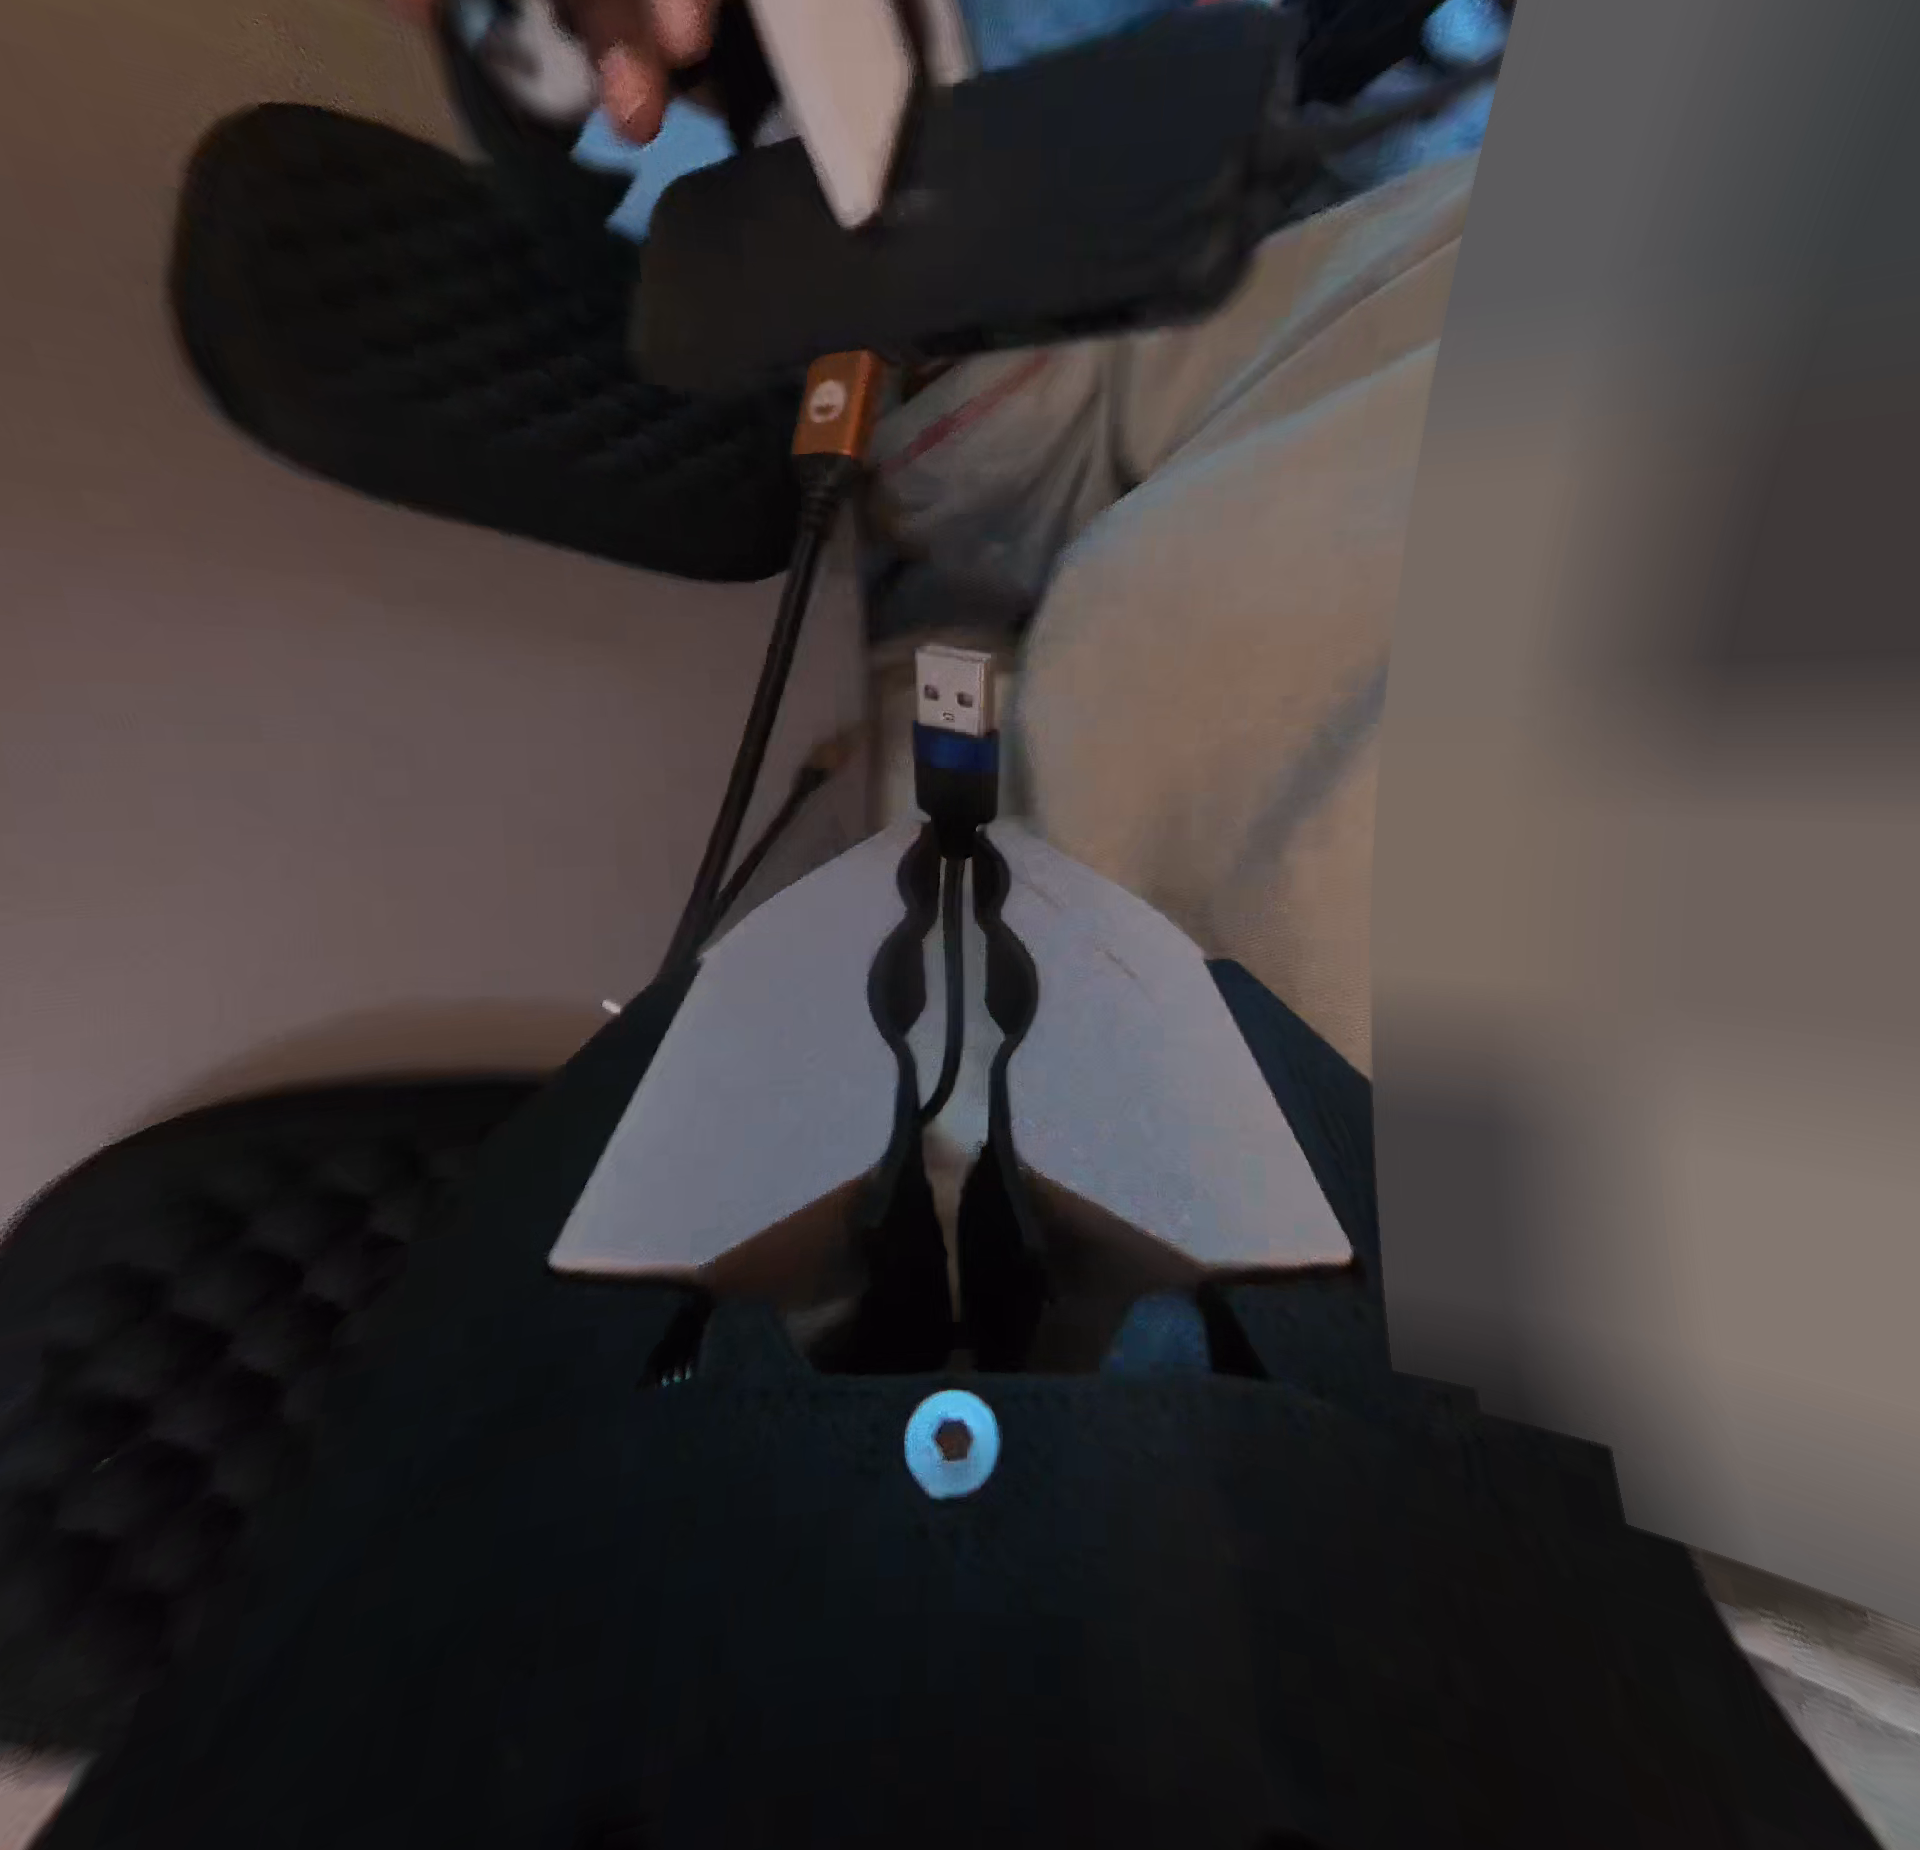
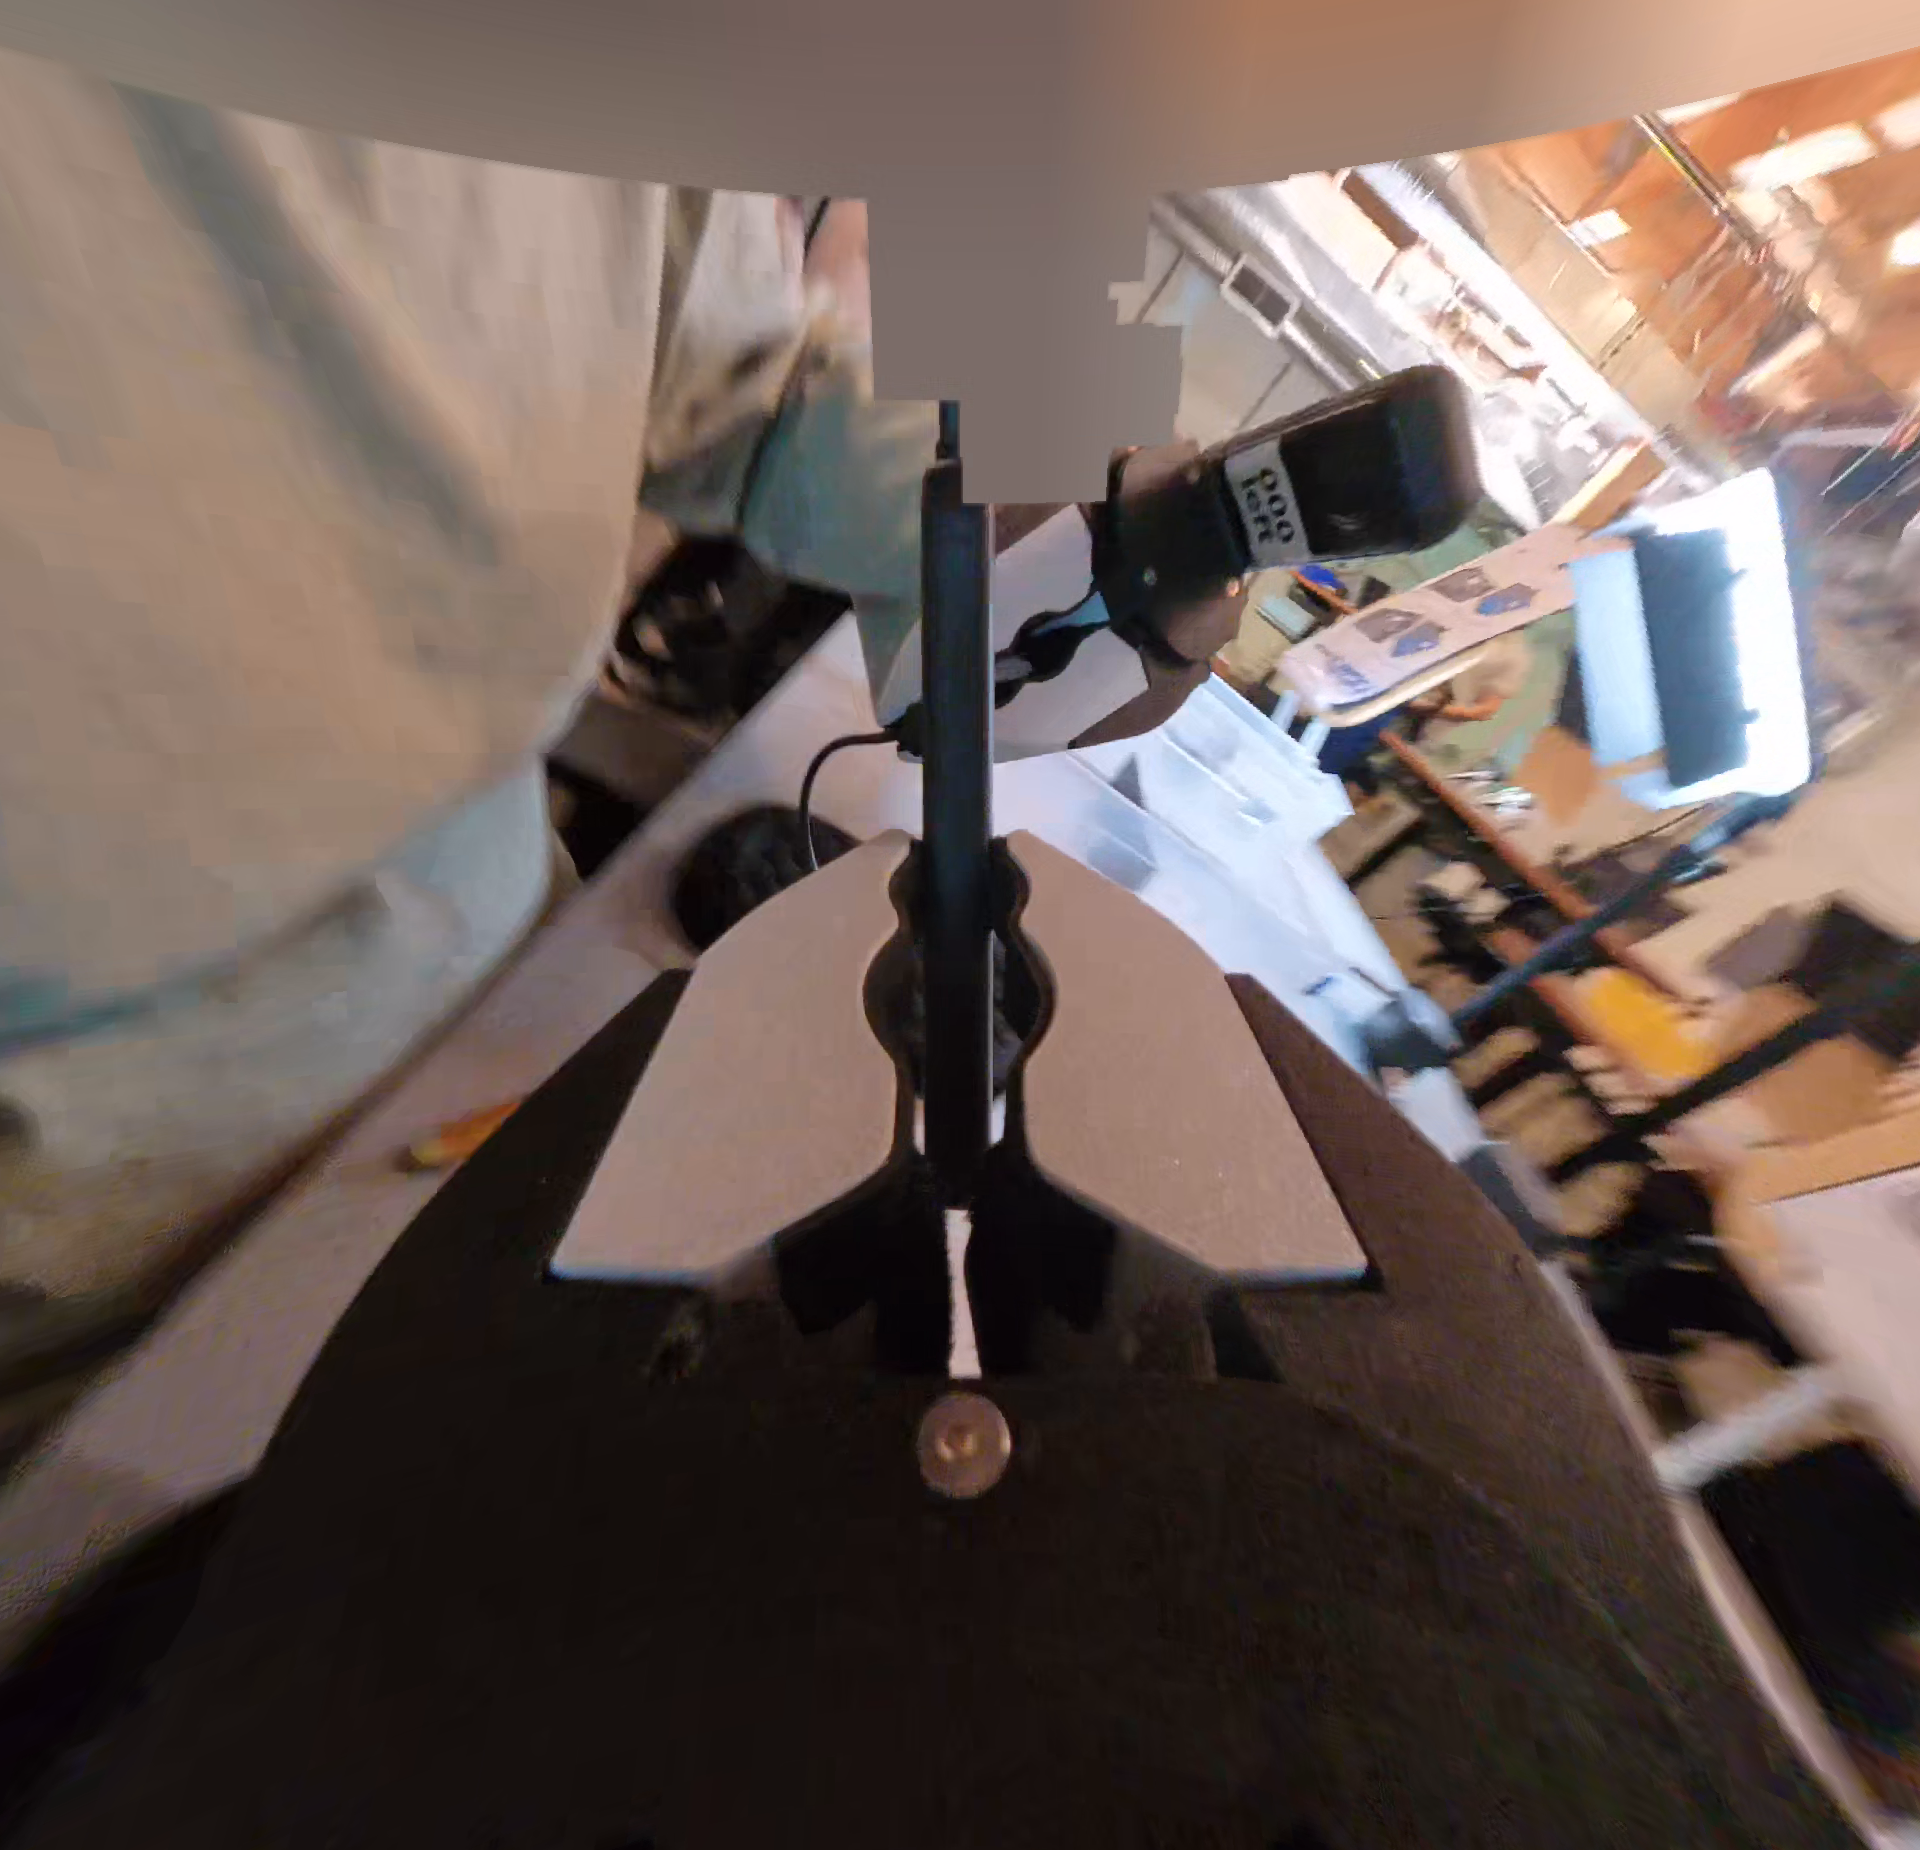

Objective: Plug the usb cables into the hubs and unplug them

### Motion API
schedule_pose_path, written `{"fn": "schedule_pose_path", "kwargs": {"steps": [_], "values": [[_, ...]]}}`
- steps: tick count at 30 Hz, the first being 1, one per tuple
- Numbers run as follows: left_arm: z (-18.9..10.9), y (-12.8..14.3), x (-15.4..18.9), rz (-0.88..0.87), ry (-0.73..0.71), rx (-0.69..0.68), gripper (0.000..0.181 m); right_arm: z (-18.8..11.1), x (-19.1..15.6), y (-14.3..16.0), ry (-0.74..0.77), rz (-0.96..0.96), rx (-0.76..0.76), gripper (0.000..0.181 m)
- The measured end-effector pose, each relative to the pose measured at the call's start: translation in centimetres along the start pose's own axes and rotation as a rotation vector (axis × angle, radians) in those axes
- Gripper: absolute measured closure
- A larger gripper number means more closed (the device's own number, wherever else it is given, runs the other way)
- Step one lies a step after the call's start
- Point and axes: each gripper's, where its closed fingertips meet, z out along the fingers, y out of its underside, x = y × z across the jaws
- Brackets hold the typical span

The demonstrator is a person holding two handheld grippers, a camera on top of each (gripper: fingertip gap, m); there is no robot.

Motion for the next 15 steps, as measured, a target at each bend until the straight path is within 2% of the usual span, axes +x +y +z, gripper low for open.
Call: {"fn": "schedule_pose_path", "kwargs": {"steps": [2, 4, 7, 11, 13, 15], "values": [[-0.4, 0.2, -1.1, 0.089, -0.130, -0.063, 0.175, 0.8, 0.1, -0.1, 0.016, -0.212, -0.109, 0.170], [-0.6, -0.3, -0.7, 0.167, -0.172, -0.088, 0.175, 1.4, 0.3, -0.2, 0.024, -0.345, -0.192, 0.169], [-1.1, -0.2, -2.0, 0.318, -0.341, -0.184, 0.175, 1.8, 0.4, 0.0, 0.019, -0.474, -0.302, 0.169], [-1.7, 0.0, -4.0, 0.576, -0.563, -0.345, 0.175, 2.6, -0.5, -0.5, -0.049, -0.613, -0.364, 0.169], [-1.6, 0.2, -4.7, 0.745, -0.594, -0.408, 0.175, 3.2, -0.9, -0.3, -0.095, -0.698, -0.414, 0.169], [-1.6, 0.4, -5.4, 0.816, -0.626, -0.456, 0.175, 3.7, -1.1, 0.0, -0.123, -0.798, -0.461, 0.169]]}}
